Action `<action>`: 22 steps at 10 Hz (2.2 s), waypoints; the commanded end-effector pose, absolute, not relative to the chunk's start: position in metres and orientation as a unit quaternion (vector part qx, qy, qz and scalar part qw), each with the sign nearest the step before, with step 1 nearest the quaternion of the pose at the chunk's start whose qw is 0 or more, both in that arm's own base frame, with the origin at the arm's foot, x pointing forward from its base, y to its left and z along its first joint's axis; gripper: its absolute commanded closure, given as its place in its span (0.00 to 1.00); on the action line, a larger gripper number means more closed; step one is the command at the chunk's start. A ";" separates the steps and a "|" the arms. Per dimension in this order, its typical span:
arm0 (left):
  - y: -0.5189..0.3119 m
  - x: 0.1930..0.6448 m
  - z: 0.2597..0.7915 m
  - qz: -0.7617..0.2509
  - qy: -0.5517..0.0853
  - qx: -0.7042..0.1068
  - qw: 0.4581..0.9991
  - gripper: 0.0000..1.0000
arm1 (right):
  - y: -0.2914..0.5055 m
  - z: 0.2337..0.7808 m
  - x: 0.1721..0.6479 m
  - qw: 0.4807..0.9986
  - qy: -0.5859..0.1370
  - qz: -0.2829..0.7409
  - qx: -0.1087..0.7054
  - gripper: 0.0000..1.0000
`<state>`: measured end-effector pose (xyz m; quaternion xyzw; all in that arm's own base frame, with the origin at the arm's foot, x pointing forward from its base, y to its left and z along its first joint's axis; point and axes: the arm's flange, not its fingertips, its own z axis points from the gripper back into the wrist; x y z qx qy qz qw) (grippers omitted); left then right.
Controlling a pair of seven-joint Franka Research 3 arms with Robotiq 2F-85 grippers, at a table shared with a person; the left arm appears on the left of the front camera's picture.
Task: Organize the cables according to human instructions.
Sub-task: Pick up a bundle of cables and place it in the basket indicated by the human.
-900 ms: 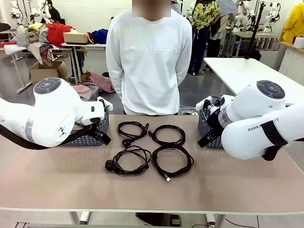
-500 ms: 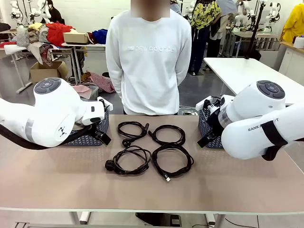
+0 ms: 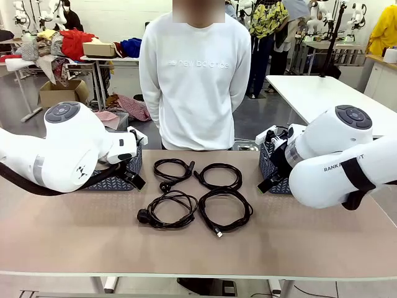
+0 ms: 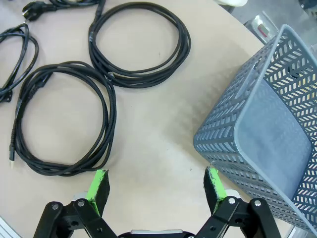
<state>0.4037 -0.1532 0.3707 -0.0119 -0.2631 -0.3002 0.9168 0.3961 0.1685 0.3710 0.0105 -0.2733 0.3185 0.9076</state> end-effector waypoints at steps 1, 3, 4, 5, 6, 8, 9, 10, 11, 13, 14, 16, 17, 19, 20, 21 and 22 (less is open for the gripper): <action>-0.152 0.404 0.371 -0.299 -0.263 -0.012 0.917 0.00 | 0.168 0.371 0.396 0.908 -0.274 0.318 0.011 0.00; -0.153 0.404 0.371 -0.300 -0.263 -0.012 0.917 0.00 | 0.168 0.371 0.396 0.908 -0.273 0.318 0.010 0.00; -0.147 0.403 0.380 -0.306 -0.268 -0.021 0.913 0.00 | 0.164 0.379 0.398 0.904 -0.279 0.322 0.022 0.00; -0.138 0.402 0.391 -0.312 -0.271 -0.033 0.910 0.00 | 0.158 0.389 0.398 0.899 -0.284 0.331 0.029 0.00; -0.130 0.402 0.399 -0.317 -0.271 -0.047 0.907 0.00 | 0.153 0.397 0.397 0.896 -0.286 0.338 0.039 0.00; -0.113 0.399 0.415 -0.345 -0.268 -0.066 0.897 0.00 | 0.141 0.414 0.392 0.883 -0.285 0.366 0.076 0.00; -0.104 0.398 0.421 -0.361 -0.266 -0.078 0.890 0.00 | 0.133 0.422 0.388 0.874 -0.286 0.381 0.097 0.00; -0.094 0.397 0.430 -0.380 -0.263 -0.096 0.882 0.00 | 0.123 0.432 0.384 0.865 -0.293 0.391 0.115 0.00; -0.085 0.395 0.437 -0.390 -0.264 -0.105 0.876 0.00 | 0.114 0.439 0.380 0.858 -0.298 0.399 0.126 0.00; -0.069 0.390 0.452 -0.407 -0.271 -0.132 0.862 0.00 | 0.092 0.451 0.370 0.838 -0.313 0.413 0.172 0.00; -0.058 0.388 0.460 -0.409 -0.277 -0.149 0.856 0.00 | 0.081 0.455 0.364 0.830 -0.320 0.415 0.193 0.00; -0.043 0.386 0.469 -0.413 -0.284 -0.163 0.850 0.00 | 0.066 0.461 0.355 0.814 -0.335 0.419 0.225 0.00; -0.038 0.387 0.472 -0.414 -0.287 -0.175 0.846 0.00 | 0.061 0.462 0.352 0.807 -0.340 0.421 0.237 0.00; -0.029 0.389 0.472 -0.406 -0.294 -0.187 0.845 0.00 | 0.059 0.463 0.350 0.802 -0.341 0.424 0.248 0.00; -0.028 0.391 0.474 -0.398 -0.297 -0.189 0.847 0.00 | 0.059 0.463 0.350 0.800 -0.341 0.424 0.253 0.00; -0.028 0.393 0.476 -0.386 -0.304 -0.192 0.850 0.00 | 0.060 0.462 0.350 0.800 -0.337 0.425 0.257 0.00; -0.032 0.385 0.474 -0.396 -0.294 -0.177 0.852 0.00 | 0.062 0.479 0.364 0.811 -0.334 0.414 0.243 0.00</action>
